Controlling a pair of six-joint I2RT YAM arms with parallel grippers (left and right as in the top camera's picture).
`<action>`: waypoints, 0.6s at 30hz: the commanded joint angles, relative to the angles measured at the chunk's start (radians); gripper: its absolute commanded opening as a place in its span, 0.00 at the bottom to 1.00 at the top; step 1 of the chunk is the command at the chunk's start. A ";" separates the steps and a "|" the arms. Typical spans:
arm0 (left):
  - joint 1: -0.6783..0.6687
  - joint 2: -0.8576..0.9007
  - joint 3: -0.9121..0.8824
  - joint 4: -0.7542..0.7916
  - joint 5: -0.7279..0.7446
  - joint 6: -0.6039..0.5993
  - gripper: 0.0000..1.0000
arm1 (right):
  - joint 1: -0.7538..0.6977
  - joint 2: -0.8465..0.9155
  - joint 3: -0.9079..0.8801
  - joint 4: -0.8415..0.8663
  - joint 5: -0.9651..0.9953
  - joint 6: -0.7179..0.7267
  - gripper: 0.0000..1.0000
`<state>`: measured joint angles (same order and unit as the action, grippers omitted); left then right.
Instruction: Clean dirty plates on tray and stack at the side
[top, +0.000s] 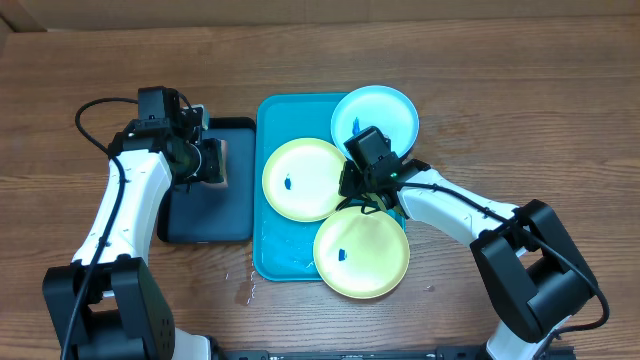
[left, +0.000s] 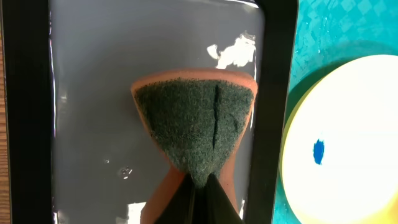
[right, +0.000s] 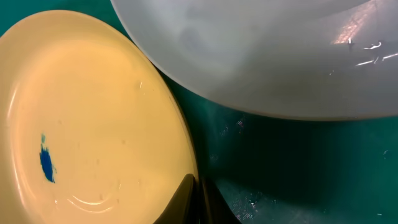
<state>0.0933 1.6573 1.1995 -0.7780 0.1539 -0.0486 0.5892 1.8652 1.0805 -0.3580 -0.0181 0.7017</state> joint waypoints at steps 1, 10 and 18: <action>-0.002 0.005 0.013 0.008 -0.013 0.027 0.04 | 0.012 -0.021 -0.014 0.005 0.013 -0.002 0.04; -0.005 0.005 0.038 0.058 -0.053 0.027 0.04 | 0.021 -0.021 -0.014 0.011 0.014 -0.002 0.04; -0.089 0.004 0.145 0.011 0.062 0.000 0.04 | 0.021 -0.021 -0.014 0.017 0.013 -0.002 0.04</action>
<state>0.0570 1.6592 1.2945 -0.7662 0.1307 -0.0467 0.6041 1.8652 1.0790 -0.3511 -0.0113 0.7025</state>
